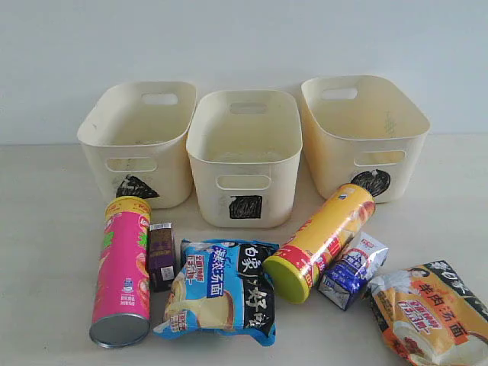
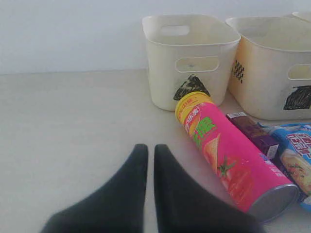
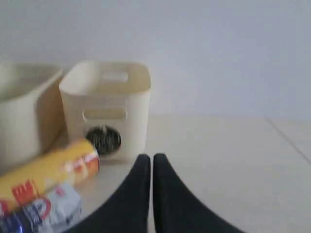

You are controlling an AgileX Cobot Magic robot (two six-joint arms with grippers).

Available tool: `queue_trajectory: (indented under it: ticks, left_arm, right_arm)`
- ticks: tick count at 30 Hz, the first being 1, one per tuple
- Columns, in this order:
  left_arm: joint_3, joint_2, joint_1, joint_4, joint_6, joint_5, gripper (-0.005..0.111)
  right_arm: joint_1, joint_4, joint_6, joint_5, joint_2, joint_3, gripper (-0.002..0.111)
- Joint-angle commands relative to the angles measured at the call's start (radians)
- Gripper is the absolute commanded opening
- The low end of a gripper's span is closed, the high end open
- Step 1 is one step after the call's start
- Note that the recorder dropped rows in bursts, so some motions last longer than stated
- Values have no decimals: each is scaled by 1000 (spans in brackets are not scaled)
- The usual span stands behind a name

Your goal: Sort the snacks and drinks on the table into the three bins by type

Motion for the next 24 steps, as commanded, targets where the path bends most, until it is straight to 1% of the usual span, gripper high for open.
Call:
queue_trajectory:
  ticks: [1, 2, 4, 7, 9, 15, 22, 24]
  left_arm:
    - [-3, -3, -5, -4, -7, -3, 4]
    - [-3, -3, -5, -4, -7, -3, 4]
    - [-3, -3, -5, -4, -7, -3, 4]
    - [-3, -3, -5, -4, -7, -3, 4]
    - [-3, -3, -5, -4, -7, -3, 4]
    - [-3, -3, -5, -4, -7, -3, 4]
    - [-3, -3, -5, -4, -7, -3, 4]
    - [-3, -3, -5, -4, -7, -3, 4]
  right_arm:
    - [-3, 25, 131, -249, -4, 0, 0]
    - [-3, 39, 187, -290, -4, 0, 0]
    - [-3, 39, 221, -366, -4, 0, 0]
    - [-3, 39, 266, -403, -4, -5, 0]
    - [-3, 39, 268, -380, -4, -51, 0]
    - [-3, 39, 269, -281, 141, -234, 0]
    - [-3, 13, 248, -128, 408, -430, 0]
    - [-3, 13, 211, -99, 473, -464, 0]
